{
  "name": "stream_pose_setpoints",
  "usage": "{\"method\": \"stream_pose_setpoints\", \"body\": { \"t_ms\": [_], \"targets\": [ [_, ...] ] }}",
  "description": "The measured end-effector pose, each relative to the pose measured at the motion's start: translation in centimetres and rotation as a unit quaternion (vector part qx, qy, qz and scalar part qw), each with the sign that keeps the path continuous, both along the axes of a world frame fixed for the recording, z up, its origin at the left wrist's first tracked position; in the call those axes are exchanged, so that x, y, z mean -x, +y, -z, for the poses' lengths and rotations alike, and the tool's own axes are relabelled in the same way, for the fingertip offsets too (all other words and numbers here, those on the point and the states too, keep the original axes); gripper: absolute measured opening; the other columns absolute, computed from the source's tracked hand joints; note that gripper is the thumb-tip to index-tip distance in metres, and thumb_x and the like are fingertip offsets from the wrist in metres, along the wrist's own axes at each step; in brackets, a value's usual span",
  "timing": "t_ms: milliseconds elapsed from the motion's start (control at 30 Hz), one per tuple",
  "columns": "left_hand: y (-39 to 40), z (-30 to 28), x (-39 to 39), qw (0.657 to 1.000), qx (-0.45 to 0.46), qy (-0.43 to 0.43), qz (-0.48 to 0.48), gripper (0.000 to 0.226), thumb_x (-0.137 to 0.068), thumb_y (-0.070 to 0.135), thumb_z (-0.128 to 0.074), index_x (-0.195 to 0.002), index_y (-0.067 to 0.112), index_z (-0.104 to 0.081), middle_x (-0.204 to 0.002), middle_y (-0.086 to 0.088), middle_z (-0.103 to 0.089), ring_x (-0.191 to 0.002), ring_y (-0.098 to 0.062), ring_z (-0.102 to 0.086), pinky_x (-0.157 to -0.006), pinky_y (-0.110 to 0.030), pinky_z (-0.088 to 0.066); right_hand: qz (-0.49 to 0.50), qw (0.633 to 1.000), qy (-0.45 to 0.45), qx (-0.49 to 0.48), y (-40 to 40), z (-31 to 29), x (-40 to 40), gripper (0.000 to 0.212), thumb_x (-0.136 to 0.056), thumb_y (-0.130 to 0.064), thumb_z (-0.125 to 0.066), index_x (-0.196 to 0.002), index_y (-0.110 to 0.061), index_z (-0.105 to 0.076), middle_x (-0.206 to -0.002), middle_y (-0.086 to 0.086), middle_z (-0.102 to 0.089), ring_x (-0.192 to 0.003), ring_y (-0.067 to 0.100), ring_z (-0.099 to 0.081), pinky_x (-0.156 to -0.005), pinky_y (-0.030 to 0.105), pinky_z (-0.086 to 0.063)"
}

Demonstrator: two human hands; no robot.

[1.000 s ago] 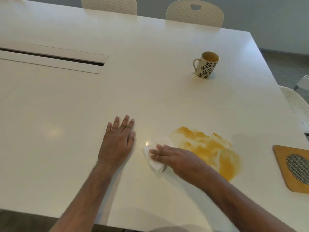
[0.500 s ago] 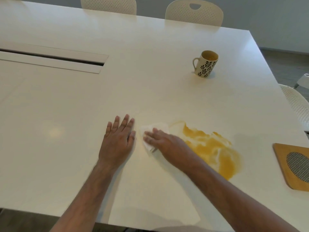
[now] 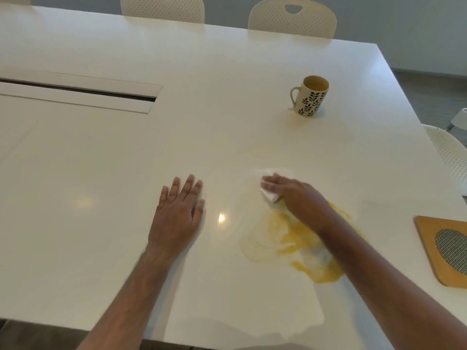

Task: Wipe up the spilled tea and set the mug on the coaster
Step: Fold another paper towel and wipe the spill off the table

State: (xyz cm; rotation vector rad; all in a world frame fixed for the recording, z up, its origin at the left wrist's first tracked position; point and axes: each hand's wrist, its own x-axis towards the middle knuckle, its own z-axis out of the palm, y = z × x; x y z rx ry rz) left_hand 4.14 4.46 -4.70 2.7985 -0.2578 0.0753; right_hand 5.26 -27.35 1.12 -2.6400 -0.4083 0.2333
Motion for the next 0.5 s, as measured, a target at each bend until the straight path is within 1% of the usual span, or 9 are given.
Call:
{"method": "stream_pose_setpoints", "body": {
  "t_ms": [67,133,200,267,300,333,400,467,500],
  "targets": [
    [0.0,0.1,0.0,1.000,-0.001,-0.002,-0.001,0.058,-0.108,0.045,-0.028,-0.164,0.030,-0.034,-0.173,0.010,-0.024,-0.162,-0.020,-0.015,-0.132,-0.045,-0.010,0.018,1.000,-0.006,0.013,1.3,-0.4,-1.1,0.059,-0.098,0.004,-0.043,-0.147,-0.025,-0.058,-0.160,-0.007,-0.045,-0.151,0.016,-0.037,-0.121,0.033,-0.032],
    [0.0,0.2,-0.1,1.000,-0.004,-0.005,-0.001,0.058,-0.108,0.045,-0.029,-0.163,0.030,-0.035,-0.173,0.010,-0.025,-0.162,-0.020,-0.016,-0.132,-0.044,-0.010,-0.009,1.000,-0.016,0.011,3.3,-0.7,-0.5,0.060,-0.096,0.005,-0.042,-0.147,-0.023,-0.058,-0.160,-0.005,-0.045,-0.151,0.017,-0.037,-0.120,0.034,-0.035],
    [0.1,0.4,-0.2,1.000,-0.008,-0.005,0.000,0.058,-0.108,0.046,-0.028,-0.163,0.030,-0.035,-0.173,0.010,-0.025,-0.162,-0.020,-0.016,-0.132,-0.044,-0.011,-0.060,0.998,-0.002,-0.008,4.9,-0.7,1.5,0.059,-0.096,-0.008,-0.031,-0.146,-0.020,-0.059,-0.160,-0.001,-0.045,-0.152,0.018,-0.034,-0.123,0.030,-0.030],
    [0.2,0.5,-0.3,1.000,-0.010,-0.007,0.000,0.058,-0.107,0.046,-0.029,-0.163,0.030,-0.036,-0.172,0.009,-0.026,-0.162,-0.021,-0.018,-0.132,-0.044,-0.012,-0.115,0.993,0.021,-0.024,5.8,-0.6,3.9,0.071,-0.090,-0.023,-0.015,-0.146,-0.019,-0.059,-0.160,0.001,-0.044,-0.153,0.020,-0.032,-0.124,0.029,-0.028],
    [0.2,0.5,-0.3,1.000,-0.011,-0.008,0.000,0.058,-0.107,0.045,-0.029,-0.163,0.030,-0.036,-0.172,0.009,-0.027,-0.162,-0.021,-0.019,-0.132,-0.044,-0.012,-0.146,0.989,0.029,-0.023,5.9,-0.4,5.1,0.077,-0.088,-0.026,-0.010,-0.146,-0.018,-0.059,-0.160,0.000,-0.044,-0.153,0.021,-0.032,-0.124,0.032,-0.029],
    [0.2,0.5,-0.3,1.000,-0.012,-0.008,0.000,0.058,-0.107,0.045,-0.029,-0.163,0.030,-0.036,-0.172,0.009,-0.026,-0.162,-0.021,-0.019,-0.132,-0.044,-0.012,-0.177,0.984,0.032,-0.016,5.6,-0.2,6.2,0.078,-0.087,-0.024,-0.008,-0.146,-0.017,-0.059,-0.160,-0.002,-0.044,-0.154,0.022,-0.032,-0.124,0.034,-0.030],
    [0.2,0.6,-0.3,1.000,-0.012,-0.006,0.001,0.058,-0.107,0.046,-0.029,-0.163,0.031,-0.035,-0.173,0.010,-0.025,-0.162,-0.020,-0.016,-0.132,-0.044,-0.011,-0.220,0.975,0.014,-0.002,4.4,0.1,7.7,0.071,-0.091,-0.011,-0.013,-0.145,-0.016,-0.060,-0.159,-0.005,-0.047,-0.153,0.020,-0.034,-0.124,0.035,-0.032],
    [0.2,0.5,-0.3,1.000,-0.004,-0.003,0.000,0.059,-0.107,0.046,-0.028,-0.164,0.031,-0.034,-0.173,0.011,-0.024,-0.162,-0.019,-0.015,-0.132,-0.044,-0.010,-0.220,0.975,0.002,-0.006,2.4,0.4,8.0,0.060,-0.097,0.000,-0.027,-0.144,-0.017,-0.061,-0.157,-0.008,-0.048,-0.152,0.015,-0.034,-0.124,0.031,-0.031],
    [0.1,0.5,-0.2,1.000,0.000,-0.002,-0.001,0.059,-0.107,0.046,-0.028,-0.163,0.031,-0.035,-0.173,0.011,-0.024,-0.162,-0.019,-0.015,-0.132,-0.044,-0.010,-0.206,0.978,0.003,-0.011,1.2,0.6,7.7,0.057,-0.098,0.001,-0.033,-0.144,-0.019,-0.061,-0.158,-0.009,-0.047,-0.152,0.013,-0.034,-0.124,0.029,-0.030]
  ]
}}
